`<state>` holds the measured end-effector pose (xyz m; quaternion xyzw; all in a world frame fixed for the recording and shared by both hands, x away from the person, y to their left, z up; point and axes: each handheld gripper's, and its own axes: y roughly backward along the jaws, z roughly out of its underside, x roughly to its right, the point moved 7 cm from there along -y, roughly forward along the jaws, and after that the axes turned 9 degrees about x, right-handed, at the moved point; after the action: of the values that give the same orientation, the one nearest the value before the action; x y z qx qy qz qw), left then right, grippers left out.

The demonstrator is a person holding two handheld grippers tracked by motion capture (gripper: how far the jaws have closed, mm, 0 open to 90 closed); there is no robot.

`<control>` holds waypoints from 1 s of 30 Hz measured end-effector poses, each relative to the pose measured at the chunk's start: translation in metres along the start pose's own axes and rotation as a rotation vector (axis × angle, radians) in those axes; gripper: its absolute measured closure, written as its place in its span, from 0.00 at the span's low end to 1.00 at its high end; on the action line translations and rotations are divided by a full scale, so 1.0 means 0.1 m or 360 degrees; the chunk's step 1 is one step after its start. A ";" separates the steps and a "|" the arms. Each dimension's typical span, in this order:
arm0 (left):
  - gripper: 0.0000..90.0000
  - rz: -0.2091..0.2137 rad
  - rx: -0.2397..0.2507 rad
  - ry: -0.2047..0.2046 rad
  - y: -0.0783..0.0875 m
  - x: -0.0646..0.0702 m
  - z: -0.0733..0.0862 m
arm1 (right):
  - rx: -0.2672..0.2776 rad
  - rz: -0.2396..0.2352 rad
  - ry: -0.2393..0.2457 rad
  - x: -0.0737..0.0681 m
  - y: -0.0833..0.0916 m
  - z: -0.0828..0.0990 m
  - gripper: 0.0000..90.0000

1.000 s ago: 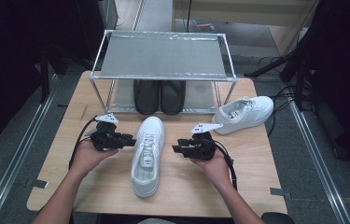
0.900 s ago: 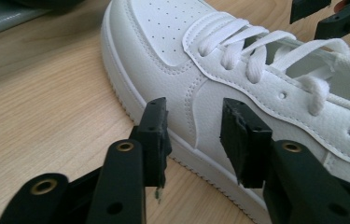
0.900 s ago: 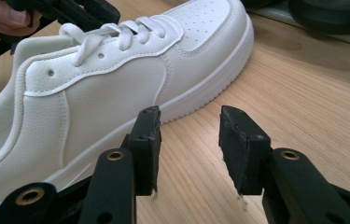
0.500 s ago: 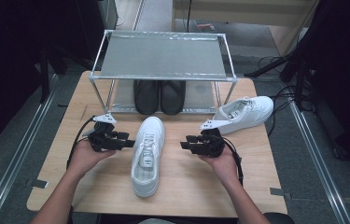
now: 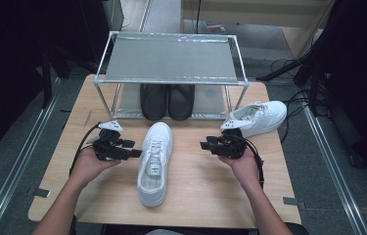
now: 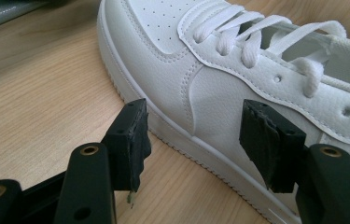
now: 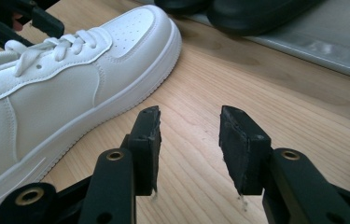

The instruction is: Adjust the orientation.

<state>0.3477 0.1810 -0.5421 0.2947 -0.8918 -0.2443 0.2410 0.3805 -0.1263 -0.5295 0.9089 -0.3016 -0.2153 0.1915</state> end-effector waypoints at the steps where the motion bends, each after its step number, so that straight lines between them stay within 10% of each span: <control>1: 0.47 0.0001 -0.0004 0.0000 0.00 0.01 0.00 | -0.0002 0.0008 -0.0001 0.02 0.01 0.00 0.66; 30: 0.47 -0.0062 -0.0015 0.0016 0.17 0.08 0.20 | 0.0062 0.0201 -0.0009 0.53 0.42 -0.41 0.66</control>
<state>0.3236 0.1934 -0.5453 0.3120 -0.8836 -0.2518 0.2420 0.4202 -0.1824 -0.4896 0.8909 -0.3630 -0.1995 0.1863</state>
